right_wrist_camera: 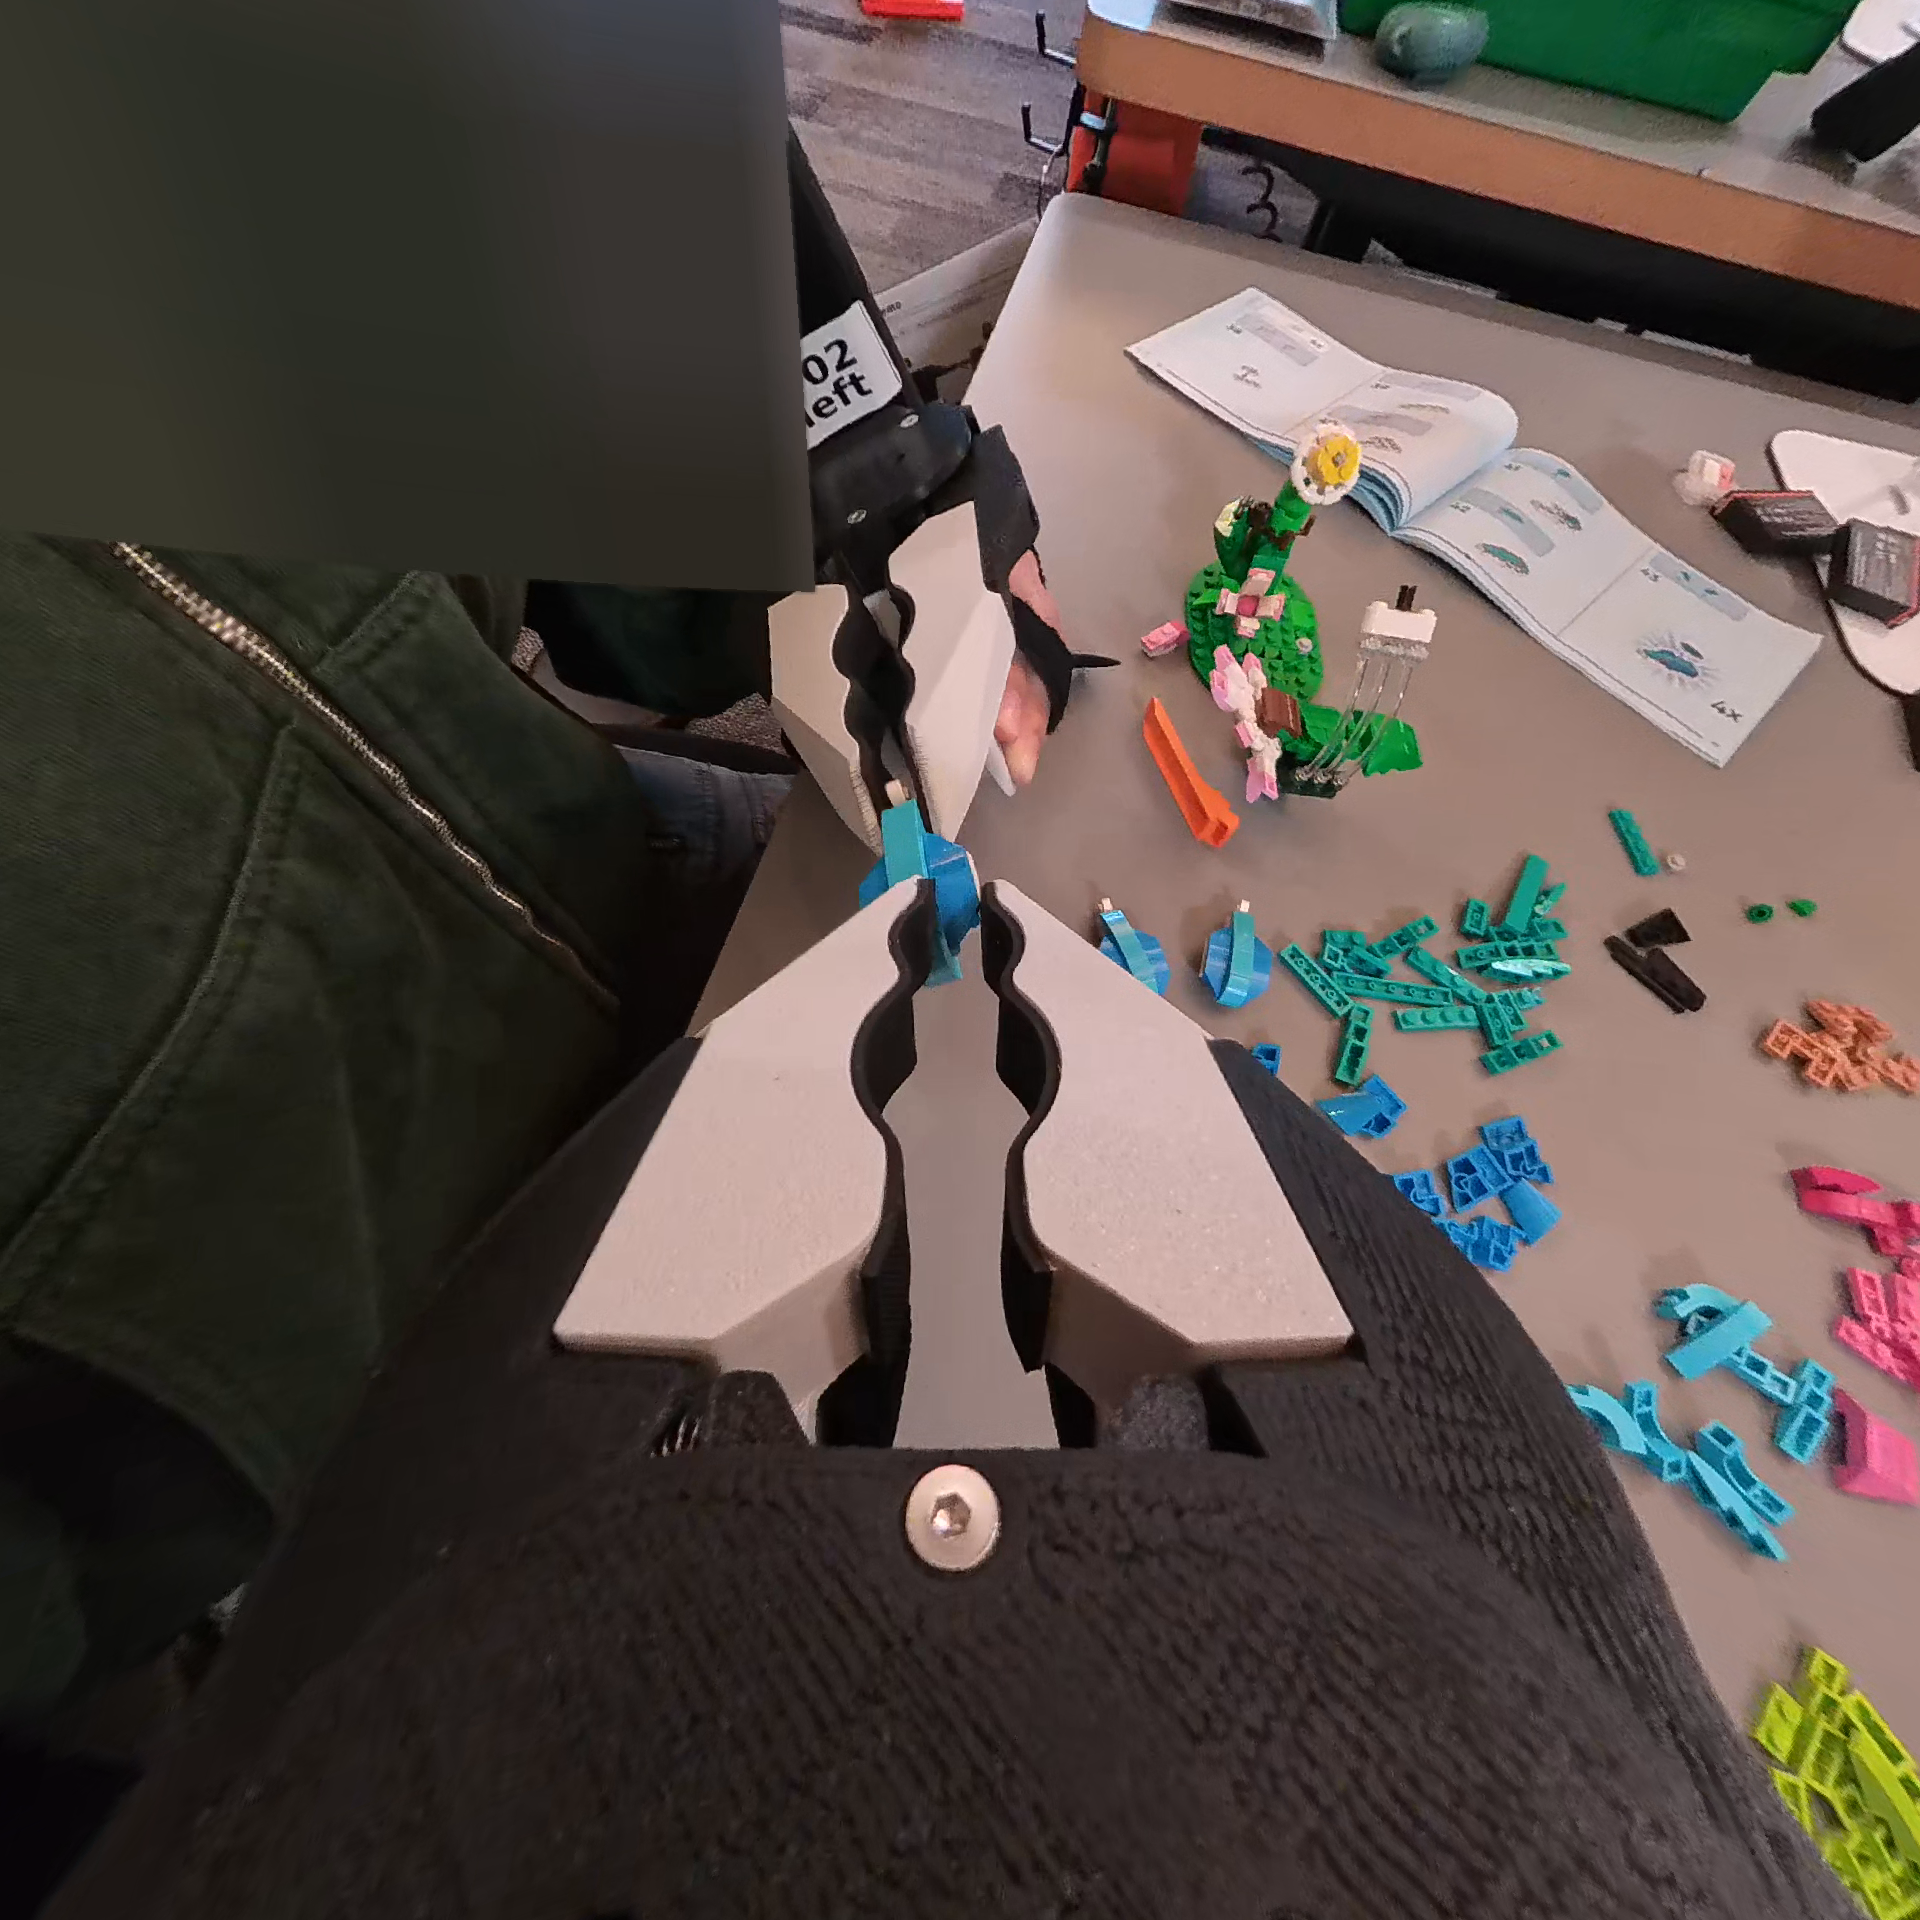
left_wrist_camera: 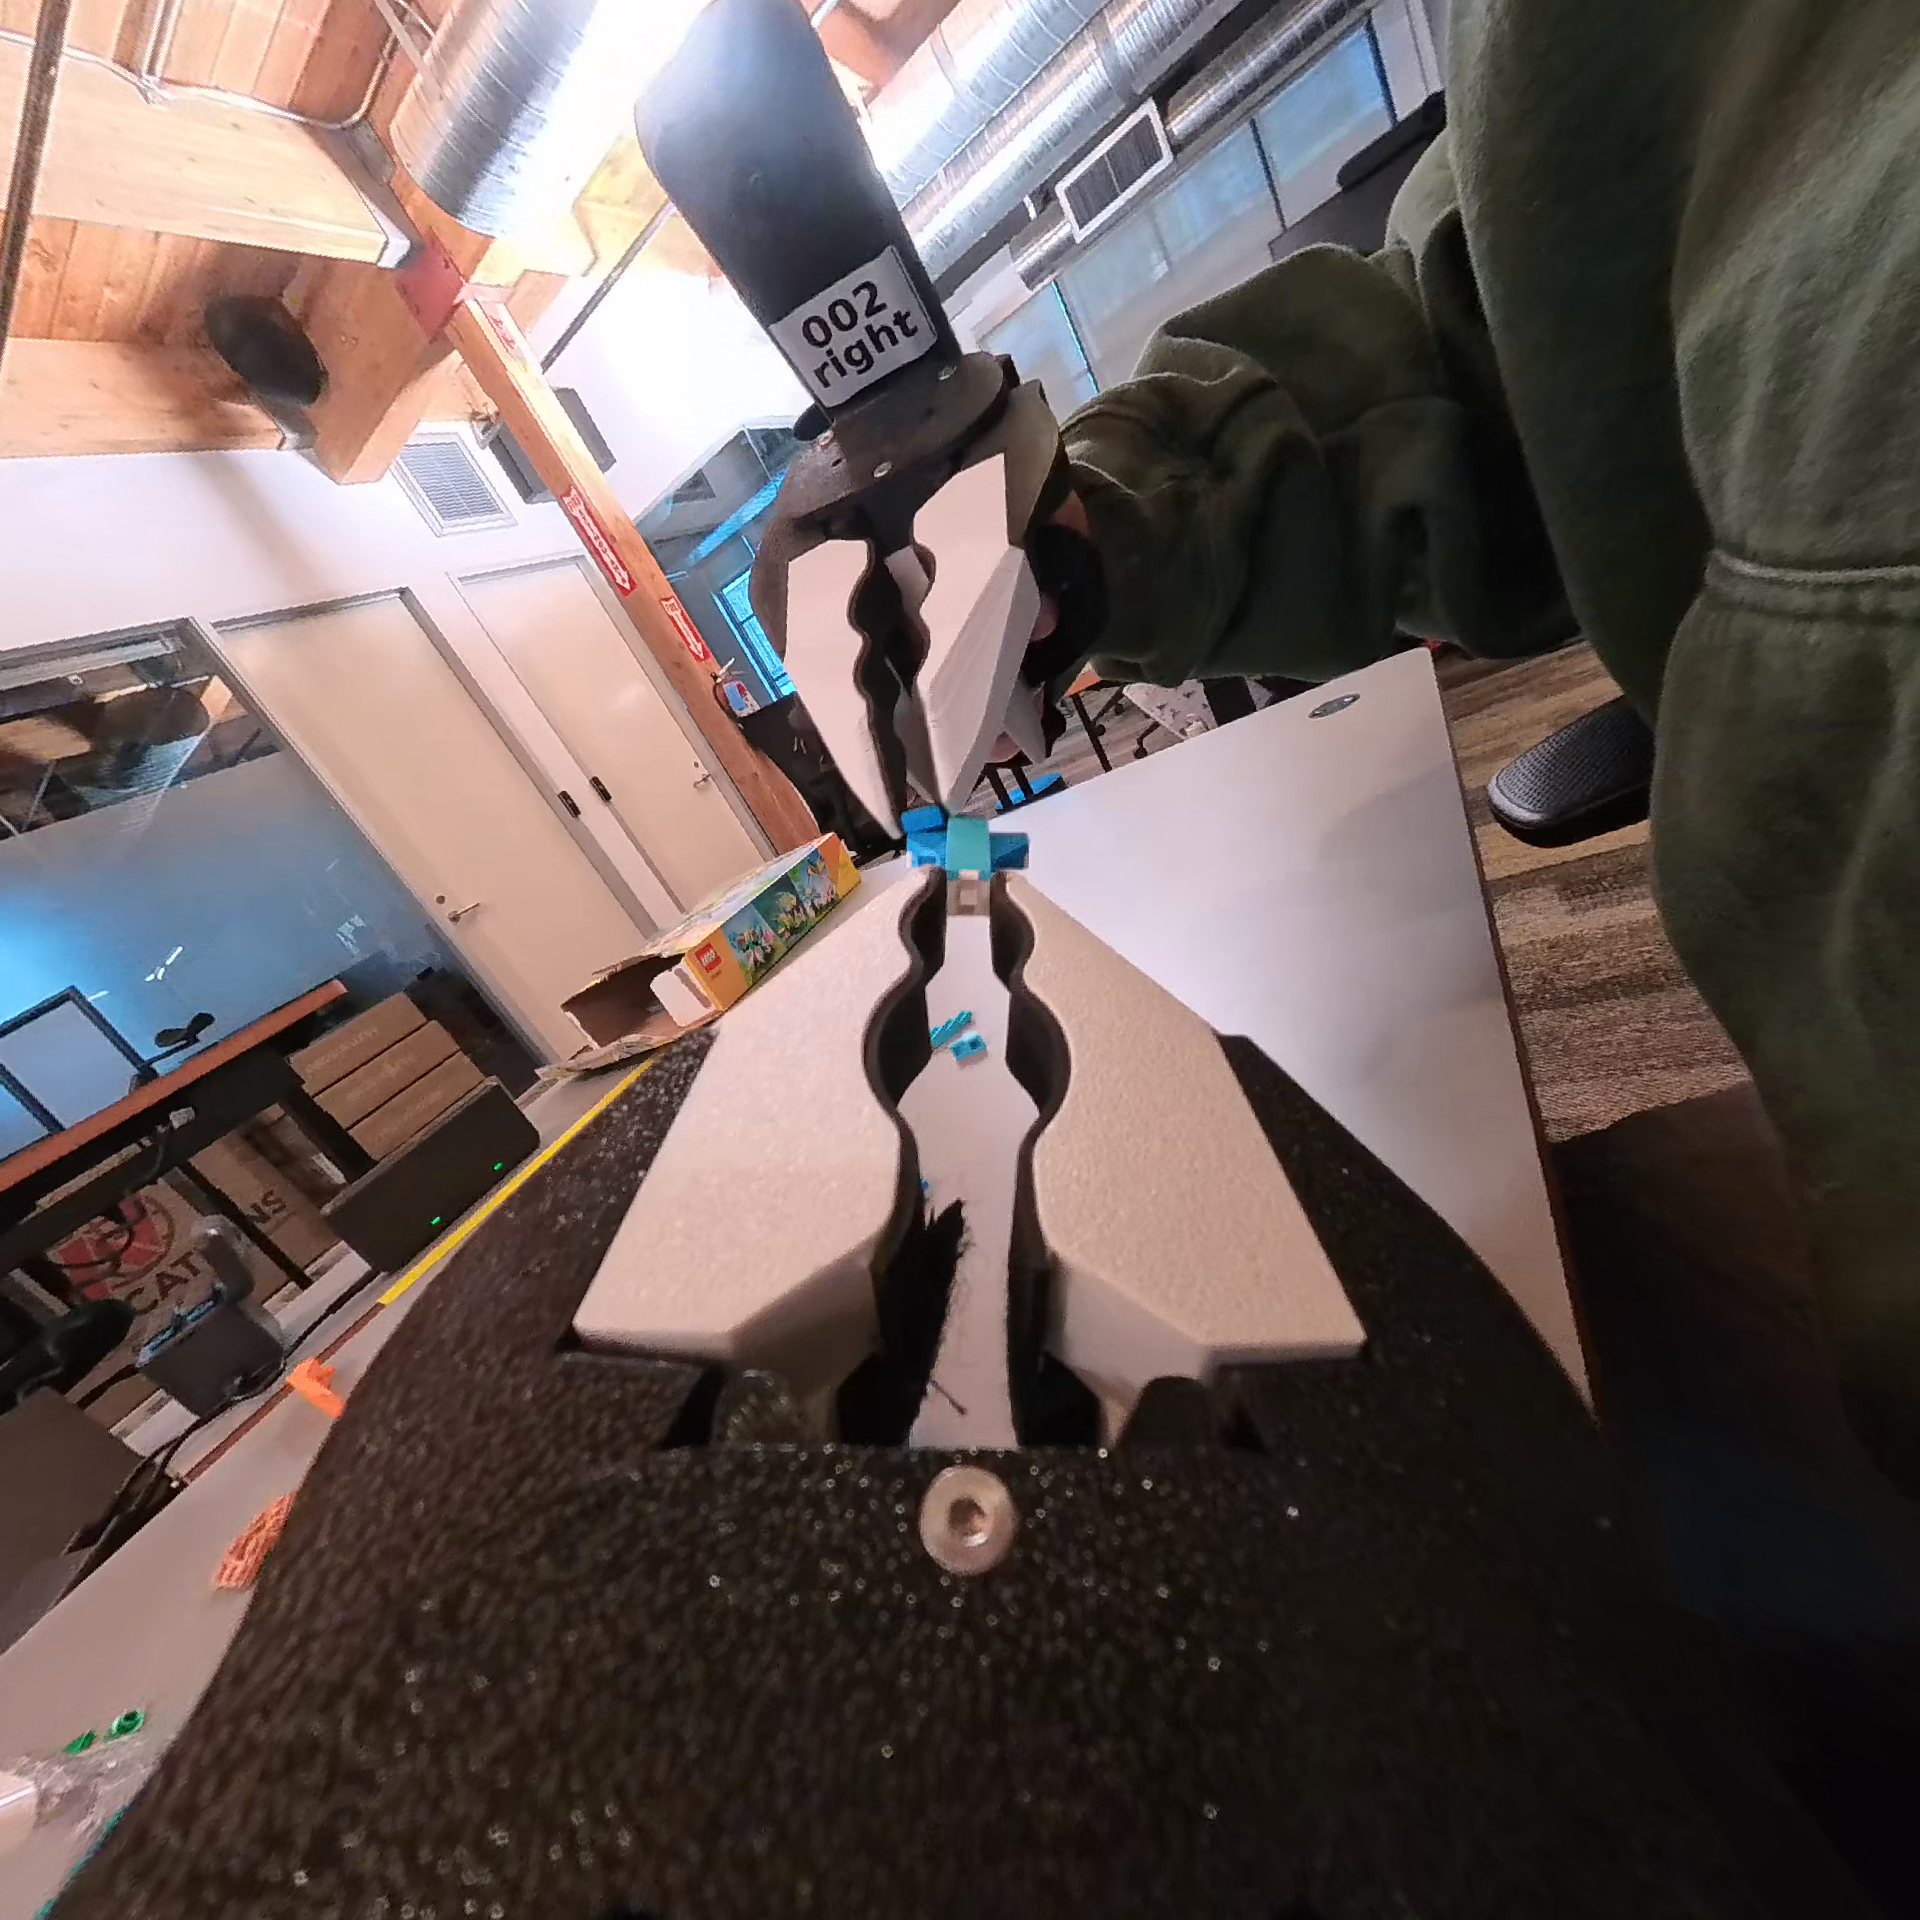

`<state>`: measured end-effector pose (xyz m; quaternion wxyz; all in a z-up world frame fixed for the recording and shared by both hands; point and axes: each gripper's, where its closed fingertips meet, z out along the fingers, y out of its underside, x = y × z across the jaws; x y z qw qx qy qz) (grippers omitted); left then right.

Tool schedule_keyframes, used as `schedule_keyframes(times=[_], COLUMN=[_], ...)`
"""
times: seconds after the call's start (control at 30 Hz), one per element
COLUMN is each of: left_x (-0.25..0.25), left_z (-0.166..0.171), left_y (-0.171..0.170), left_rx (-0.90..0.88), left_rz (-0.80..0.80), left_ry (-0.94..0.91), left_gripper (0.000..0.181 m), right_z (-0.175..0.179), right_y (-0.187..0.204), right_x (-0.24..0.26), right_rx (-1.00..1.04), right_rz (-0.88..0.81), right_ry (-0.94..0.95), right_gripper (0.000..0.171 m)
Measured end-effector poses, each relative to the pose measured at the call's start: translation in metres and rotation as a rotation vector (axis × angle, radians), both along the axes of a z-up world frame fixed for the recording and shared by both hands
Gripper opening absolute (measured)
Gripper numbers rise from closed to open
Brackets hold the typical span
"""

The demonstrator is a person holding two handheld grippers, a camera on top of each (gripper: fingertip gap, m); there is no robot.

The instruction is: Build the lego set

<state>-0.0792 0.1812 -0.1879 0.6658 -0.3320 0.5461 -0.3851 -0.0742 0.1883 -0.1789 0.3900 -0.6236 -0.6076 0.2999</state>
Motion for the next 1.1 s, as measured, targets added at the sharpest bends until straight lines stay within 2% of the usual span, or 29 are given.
schedule_keyframes(times=[0.5, 0.63, 0.77, 0.93, 1.1], left_x=[-0.001, -0.004, -0.016, -0.031, -0.052], left_z=[0.006, 0.003, 0.003, 0.008, 0.029], left_y=[-0.005, 0.014, 0.046, 0.069, 0.087], left_rx=[0.015, 0.002, -0.037, -0.044, -0.029], left_rz=[-0.008, 0.073, 0.197, 0.282, 0.357], left_ry=[-0.015, 0.009, 0.021, 0.021, -0.012], left_gripper=[0.006, 0.006, 0.006, 0.005, 0.006], right_z=[0.006, 0.002, -0.038, -0.09, -0.113], right_y=[-0.004, 0.006, 0.028, 0.048, 0.065], right_x=[0.0, 0.012, 0.038, 0.052, 0.038], right_rx=[-0.007, -0.002, -0.085, -0.164, -0.115], right_rz=[0.008, -0.049, -0.189, -0.344, -0.369], right_ry=[-0.016, -0.013, -0.038, -0.022, -0.076], right_gripper=[0.01, 0.014, 0.017, 0.018, 0.019])
